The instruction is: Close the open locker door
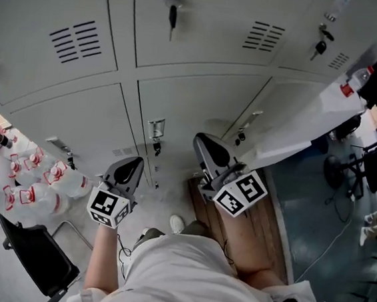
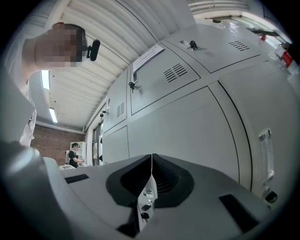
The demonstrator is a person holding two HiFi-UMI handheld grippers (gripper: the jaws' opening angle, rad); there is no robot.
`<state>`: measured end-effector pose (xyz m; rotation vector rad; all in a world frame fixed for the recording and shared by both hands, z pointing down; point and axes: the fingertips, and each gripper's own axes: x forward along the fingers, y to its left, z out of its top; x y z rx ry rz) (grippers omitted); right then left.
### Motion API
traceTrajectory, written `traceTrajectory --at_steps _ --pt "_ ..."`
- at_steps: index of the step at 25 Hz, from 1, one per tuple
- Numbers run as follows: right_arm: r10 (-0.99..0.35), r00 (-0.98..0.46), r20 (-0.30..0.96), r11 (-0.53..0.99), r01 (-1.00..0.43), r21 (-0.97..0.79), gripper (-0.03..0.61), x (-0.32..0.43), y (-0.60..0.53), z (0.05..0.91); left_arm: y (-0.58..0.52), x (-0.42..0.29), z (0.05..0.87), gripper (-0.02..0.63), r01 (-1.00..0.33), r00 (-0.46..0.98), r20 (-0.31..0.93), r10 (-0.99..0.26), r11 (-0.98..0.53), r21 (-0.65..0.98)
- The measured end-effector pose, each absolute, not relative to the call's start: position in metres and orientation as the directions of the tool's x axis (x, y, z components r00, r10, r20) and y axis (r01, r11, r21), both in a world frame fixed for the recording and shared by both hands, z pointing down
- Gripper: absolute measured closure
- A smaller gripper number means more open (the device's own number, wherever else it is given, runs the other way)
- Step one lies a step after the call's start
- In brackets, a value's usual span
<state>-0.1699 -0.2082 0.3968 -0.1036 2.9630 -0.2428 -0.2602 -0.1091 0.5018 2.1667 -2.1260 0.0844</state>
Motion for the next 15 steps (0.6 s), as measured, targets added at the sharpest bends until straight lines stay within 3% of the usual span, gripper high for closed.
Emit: traceTrajectory --at_steps 15 --pt "-0.25 -0.968 0.012 0.964 -0.25 -0.088 0.578 -0.095 -0.211 0.475 -0.152 -0.2 0.516 0.611 -0.972 0.232 0.144 -0.962 -0.227 0.051"
